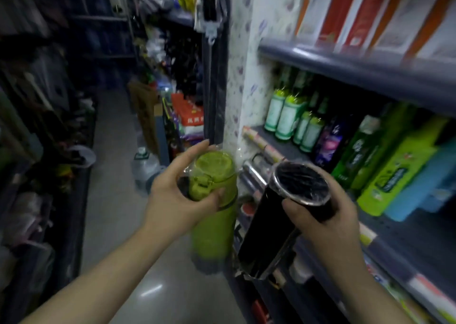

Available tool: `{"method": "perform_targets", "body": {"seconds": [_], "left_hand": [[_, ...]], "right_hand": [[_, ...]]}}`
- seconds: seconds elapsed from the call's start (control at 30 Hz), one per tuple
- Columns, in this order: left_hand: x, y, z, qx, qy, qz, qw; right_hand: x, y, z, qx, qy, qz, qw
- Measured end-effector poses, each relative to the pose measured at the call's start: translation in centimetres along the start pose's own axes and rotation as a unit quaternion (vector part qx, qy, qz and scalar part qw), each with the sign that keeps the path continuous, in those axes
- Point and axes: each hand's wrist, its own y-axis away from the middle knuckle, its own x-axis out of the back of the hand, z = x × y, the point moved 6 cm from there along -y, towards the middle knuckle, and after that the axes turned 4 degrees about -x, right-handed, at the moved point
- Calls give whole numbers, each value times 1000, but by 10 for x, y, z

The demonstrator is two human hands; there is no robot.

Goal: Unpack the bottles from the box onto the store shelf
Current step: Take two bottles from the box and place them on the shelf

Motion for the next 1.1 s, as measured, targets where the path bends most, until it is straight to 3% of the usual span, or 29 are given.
{"method": "perform_targets", "body": {"seconds": [0.23,0.57,0.83,1.1], "left_hand": [[-19,-51,96,-109,57,3,992],[-71,-114,209,-199,174,11,964],[-119,-139,291,-293,268,25,917],[-175,-137,349,-363,342,14,867]], "right_hand": [[40,-16,-102,94,18,74,993],[110,-17,-214,175,98,173,964],[167,2,-285,267,132,337,893],[204,25,-340,350,196,423,812]]}}
